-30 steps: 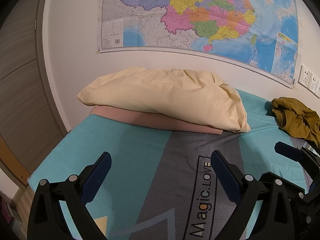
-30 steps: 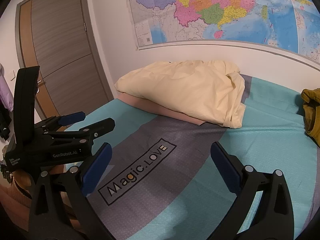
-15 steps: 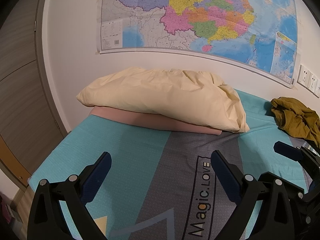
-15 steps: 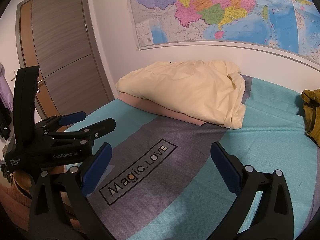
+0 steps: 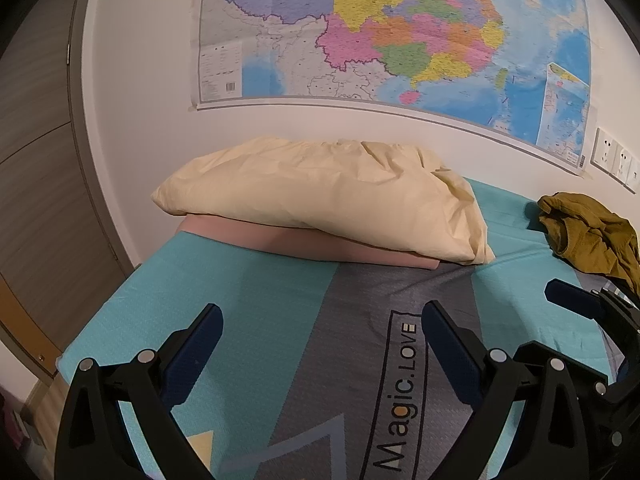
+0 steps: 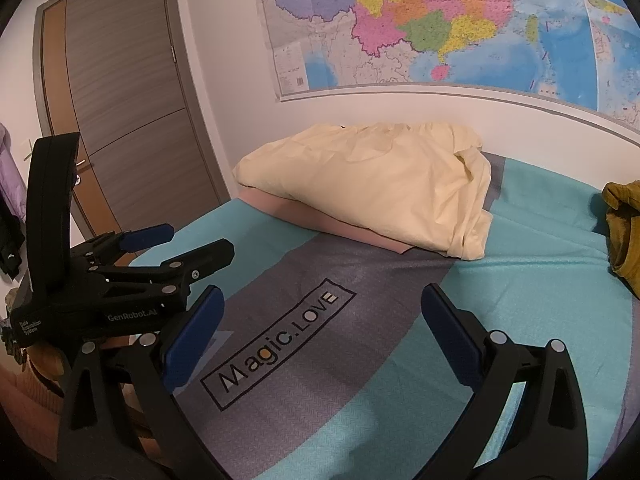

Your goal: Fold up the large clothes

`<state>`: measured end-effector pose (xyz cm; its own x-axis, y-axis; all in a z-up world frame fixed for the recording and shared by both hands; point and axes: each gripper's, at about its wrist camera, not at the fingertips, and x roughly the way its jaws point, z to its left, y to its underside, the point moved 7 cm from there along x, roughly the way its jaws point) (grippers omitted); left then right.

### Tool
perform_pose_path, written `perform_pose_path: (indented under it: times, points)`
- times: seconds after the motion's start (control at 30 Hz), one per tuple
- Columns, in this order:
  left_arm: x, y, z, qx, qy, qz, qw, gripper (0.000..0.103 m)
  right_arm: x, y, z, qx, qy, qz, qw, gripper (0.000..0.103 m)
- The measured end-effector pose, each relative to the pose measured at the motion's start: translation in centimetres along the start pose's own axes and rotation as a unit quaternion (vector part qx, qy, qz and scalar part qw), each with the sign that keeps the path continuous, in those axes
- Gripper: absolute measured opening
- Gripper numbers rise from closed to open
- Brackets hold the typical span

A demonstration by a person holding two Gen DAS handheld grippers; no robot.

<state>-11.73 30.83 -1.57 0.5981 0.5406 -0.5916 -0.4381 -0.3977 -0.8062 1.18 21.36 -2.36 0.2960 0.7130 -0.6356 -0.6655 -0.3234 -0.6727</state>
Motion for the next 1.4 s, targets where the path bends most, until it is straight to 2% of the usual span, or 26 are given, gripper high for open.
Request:
perform_pose_path:
  times: [1.2,1.4]
  points:
    - [0.3,0.6,-0.3,0.003,-0.003,0.004,1.0,0.096,0.0,0.3,-0.5,0.01,-0.003,0.002,1.0,0.097]
    - [0.8,0.7,-1.8,0.015,0.015,0.006,0.9998,0.096,-0.9,0.8,-1.9,0.023,0.01,-0.002,1.0,0.097]
